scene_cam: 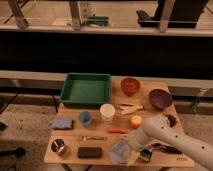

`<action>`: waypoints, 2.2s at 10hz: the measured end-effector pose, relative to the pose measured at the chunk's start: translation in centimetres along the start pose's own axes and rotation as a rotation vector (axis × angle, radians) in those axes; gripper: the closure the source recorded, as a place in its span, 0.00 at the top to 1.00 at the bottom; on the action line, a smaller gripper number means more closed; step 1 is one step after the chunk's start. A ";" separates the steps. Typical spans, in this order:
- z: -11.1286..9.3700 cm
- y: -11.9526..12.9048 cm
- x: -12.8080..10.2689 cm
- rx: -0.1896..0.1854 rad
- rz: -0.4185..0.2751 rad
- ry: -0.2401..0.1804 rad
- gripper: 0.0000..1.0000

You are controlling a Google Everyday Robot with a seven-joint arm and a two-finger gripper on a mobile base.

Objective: Place towel in purple bowl

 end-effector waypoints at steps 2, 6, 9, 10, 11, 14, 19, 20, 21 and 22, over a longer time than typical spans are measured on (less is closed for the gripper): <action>-0.1 0.1 0.1 0.003 -0.004 -0.003 0.65; -0.1 0.2 0.0 0.003 -0.010 -0.004 0.55; 0.0 0.3 -0.1 -0.001 -0.013 -0.004 0.27; 0.0 0.3 -0.1 -0.001 -0.011 -0.003 0.19; 0.0 0.2 -0.2 0.003 -0.011 0.002 0.06; -0.3 0.2 -0.3 0.011 -0.009 0.002 0.00; -1.2 0.2 -0.6 0.030 -0.007 -0.002 0.00; -1.9 0.1 -0.9 0.041 -0.005 -0.004 0.00; -3.4 -0.1 -1.4 0.058 -0.005 -0.008 0.00; -4.9 -0.3 -1.8 0.069 -0.004 -0.009 0.00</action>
